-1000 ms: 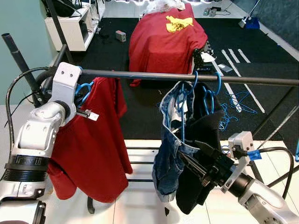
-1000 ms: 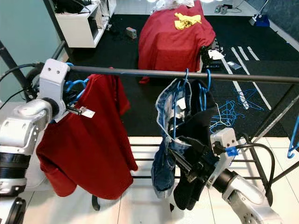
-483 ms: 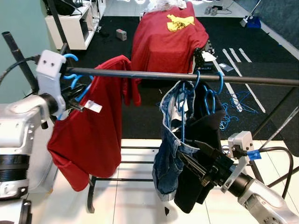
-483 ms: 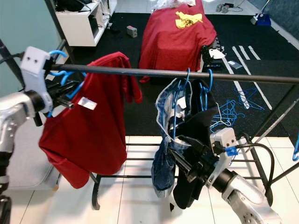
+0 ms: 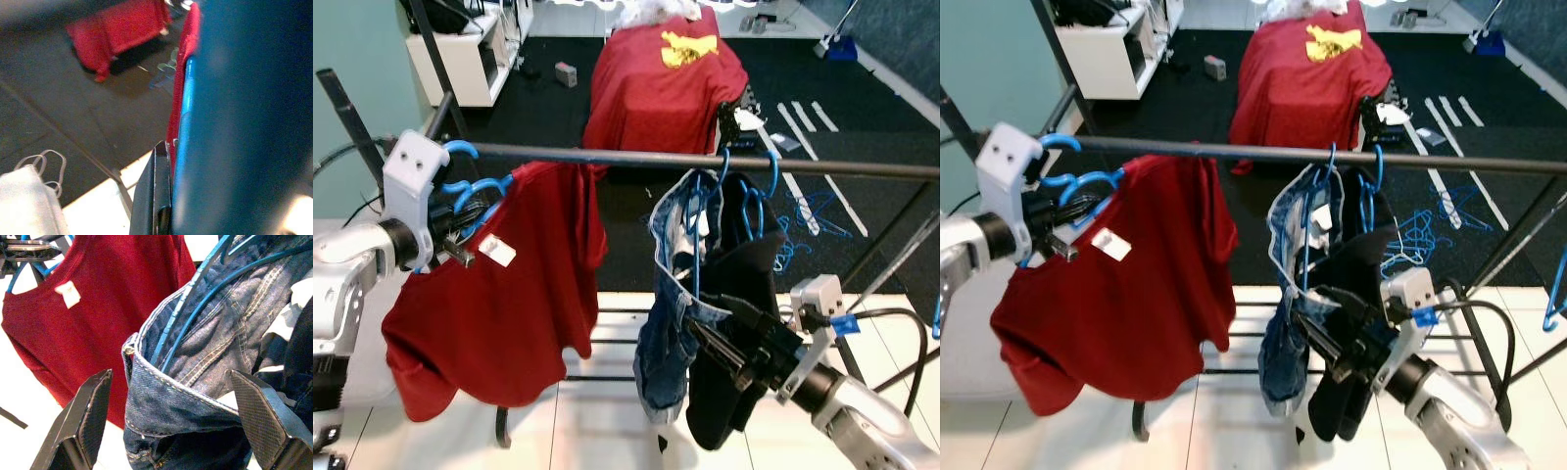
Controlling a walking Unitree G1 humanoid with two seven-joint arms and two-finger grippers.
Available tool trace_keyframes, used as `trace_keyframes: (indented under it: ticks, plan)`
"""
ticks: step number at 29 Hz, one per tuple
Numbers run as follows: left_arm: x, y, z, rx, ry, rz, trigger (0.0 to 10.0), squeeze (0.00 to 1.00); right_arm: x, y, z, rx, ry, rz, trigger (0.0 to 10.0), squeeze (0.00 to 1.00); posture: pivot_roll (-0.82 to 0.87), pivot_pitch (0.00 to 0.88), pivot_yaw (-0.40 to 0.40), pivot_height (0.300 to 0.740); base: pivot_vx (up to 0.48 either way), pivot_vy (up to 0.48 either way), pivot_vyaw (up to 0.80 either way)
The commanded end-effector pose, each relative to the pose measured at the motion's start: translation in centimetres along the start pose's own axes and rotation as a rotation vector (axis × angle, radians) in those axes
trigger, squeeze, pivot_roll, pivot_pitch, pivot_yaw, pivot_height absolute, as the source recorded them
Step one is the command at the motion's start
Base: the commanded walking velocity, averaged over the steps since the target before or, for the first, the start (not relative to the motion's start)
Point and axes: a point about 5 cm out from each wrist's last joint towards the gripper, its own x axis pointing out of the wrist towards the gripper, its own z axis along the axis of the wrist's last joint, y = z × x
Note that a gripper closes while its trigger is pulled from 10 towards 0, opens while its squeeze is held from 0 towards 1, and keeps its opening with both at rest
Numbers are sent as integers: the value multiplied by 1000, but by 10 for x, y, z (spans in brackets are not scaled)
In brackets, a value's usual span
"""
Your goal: Hang hanger
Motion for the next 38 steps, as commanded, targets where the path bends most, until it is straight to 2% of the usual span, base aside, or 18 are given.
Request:
trace_keyframes:
  ticks: [1, 9, 12, 17, 24, 25, 26, 28, 29, 31, 32, 34, 36, 38]
  plan:
    - [-8, 2, 4, 66, -3, -28, 10000, 0, -1, 1, -4, 7, 13, -3, 10000, 0, -60, 164, 15, 740, 0, 0, 0]
    - [-13, -4, -8, 58, 20, -87, 10000, 0, -1, -2, -1, -13, 19, -4, 10000, 0, -58, 168, 9, 740, -109, 0, 0]
    - [-8, -9, -23, 52, 57, -112, 10000, 0, -3, -8, 3, -50, 33, -6, 10000, 0, -59, 169, 6, 740, -309, 0, 0]
    - [-5, -11, -33, 51, 86, -118, 10000, 0, -3, -12, 12, -76, 27, -2, 10000, 0, -68, 168, -6, 740, -318, 0, 0]
    - [-2, -14, -34, 46, 78, -128, 10000, 0, -2, -12, 16, -83, 21, 9, 10000, 0, -66, 167, -10, 740, -319, 0, 0]
    - [3, -23, -33, 27, 58, -151, 10000, 0, -1, -11, 19, -86, 15, 25, 10000, 0, -65, 167, -12, 740, -349, 0, 0]
    - [13, -40, -34, -1, 34, -199, 10000, 0, 1, -7, 21, -87, 10, 51, 10000, 0, -70, 163, -17, 740, -364, 0, 0]
    - [13, -40, -34, -1, 34, -199, 10000, 0, 1, -7, 21, -87, 10, 51, 10000, 0, -70, 163, -17, 740, -364, 0, 0]
    - [20, -55, -34, -26, 12, -240, 10000, 0, 3, -4, 23, -85, 7, 75, 10000, 0, -70, 162, -19, 740, -364, 0, 0]
    - [20, -55, -34, -26, 12, -240, 10000, 0, 3, -4, 23, -85, 7, 75, 10000, 0, -70, 162, -19, 740, -364, 0, 0]
    - [26, -68, -34, -47, -1, -271, 10000, 0, 4, -2, 24, -84, 3, 96, 10000, 0, -71, 159, -21, 740, -368, 0, 0]
    - [26, -68, -34, -47, -1, -271, 10000, 0, 4, -2, 24, -84, 3, 96, 10000, 0, -71, 159, -21, 740, -368, 0, 0]
    - [32, -80, -32, -55, -19, -314, 10000, 0, 5, 0, 27, -84, -5, 113, 10000, 0, -75, 160, -24, 740, -366, 0, 0]
    - [34, -83, -31, -52, -24, -323, 10000, 0, 6, 0, 29, -86, -13, 113, 10000, 0, -78, 164, -25, 740, -364, 0, 0]
